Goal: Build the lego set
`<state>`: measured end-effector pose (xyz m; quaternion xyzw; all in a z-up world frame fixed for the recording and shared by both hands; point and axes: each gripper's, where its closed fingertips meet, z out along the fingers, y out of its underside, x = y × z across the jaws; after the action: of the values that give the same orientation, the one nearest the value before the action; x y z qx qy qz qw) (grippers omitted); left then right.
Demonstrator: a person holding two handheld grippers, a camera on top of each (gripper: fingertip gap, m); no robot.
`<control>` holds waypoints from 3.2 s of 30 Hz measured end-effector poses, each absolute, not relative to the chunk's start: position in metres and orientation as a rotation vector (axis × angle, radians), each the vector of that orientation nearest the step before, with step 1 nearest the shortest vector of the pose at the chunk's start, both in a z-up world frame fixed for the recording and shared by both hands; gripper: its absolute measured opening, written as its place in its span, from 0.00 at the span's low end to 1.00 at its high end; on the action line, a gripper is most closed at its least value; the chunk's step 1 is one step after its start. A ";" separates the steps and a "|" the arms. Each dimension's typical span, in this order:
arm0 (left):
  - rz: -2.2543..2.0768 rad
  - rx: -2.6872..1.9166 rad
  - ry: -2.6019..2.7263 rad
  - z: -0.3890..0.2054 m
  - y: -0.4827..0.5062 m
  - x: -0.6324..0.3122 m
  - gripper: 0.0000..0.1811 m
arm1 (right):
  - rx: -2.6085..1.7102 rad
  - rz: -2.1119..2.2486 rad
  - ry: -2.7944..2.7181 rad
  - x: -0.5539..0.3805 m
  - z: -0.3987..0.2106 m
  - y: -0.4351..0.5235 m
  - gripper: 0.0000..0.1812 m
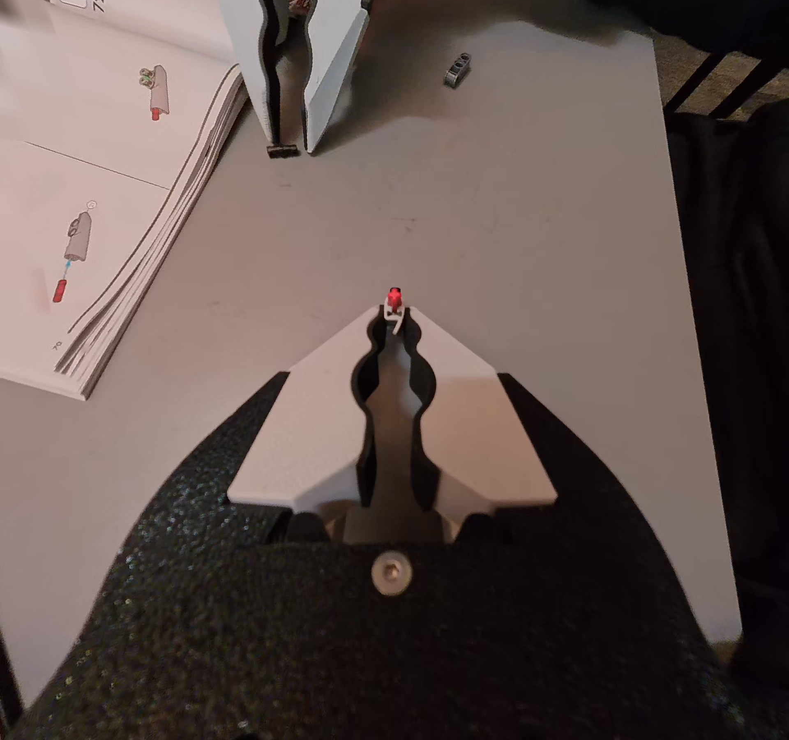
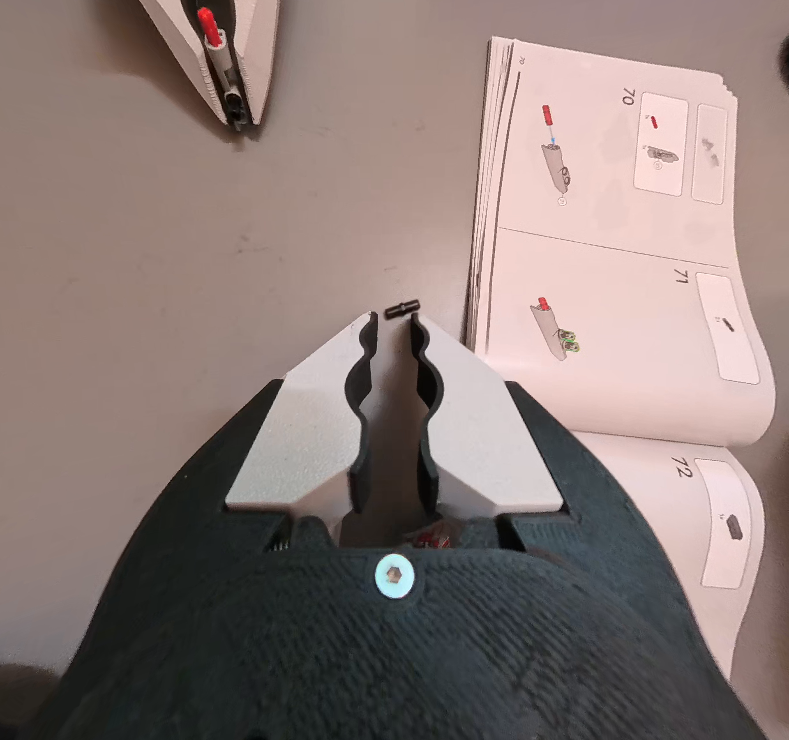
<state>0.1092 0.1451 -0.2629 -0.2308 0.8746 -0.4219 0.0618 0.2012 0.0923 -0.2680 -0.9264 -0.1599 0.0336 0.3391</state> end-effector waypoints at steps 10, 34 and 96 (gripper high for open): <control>-1.280 -0.702 2.648 -0.263 0.145 0.109 0.02 | -2.361 0.066 -0.307 0.206 -0.267 0.096 0.10; -1.288 -0.713 2.653 -0.263 0.145 0.108 0.02 | -2.297 0.025 -0.314 0.197 -0.268 0.109 0.02; -1.253 -0.784 2.696 -0.269 0.154 0.103 0.02 | -2.102 -0.373 -1.147 0.105 -0.260 0.160 0.02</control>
<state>0.1028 0.1544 -0.2691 -0.2550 0.8764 -0.4073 0.0333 0.1055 0.1596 -0.2599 -0.8121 -0.4431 -0.1440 0.3514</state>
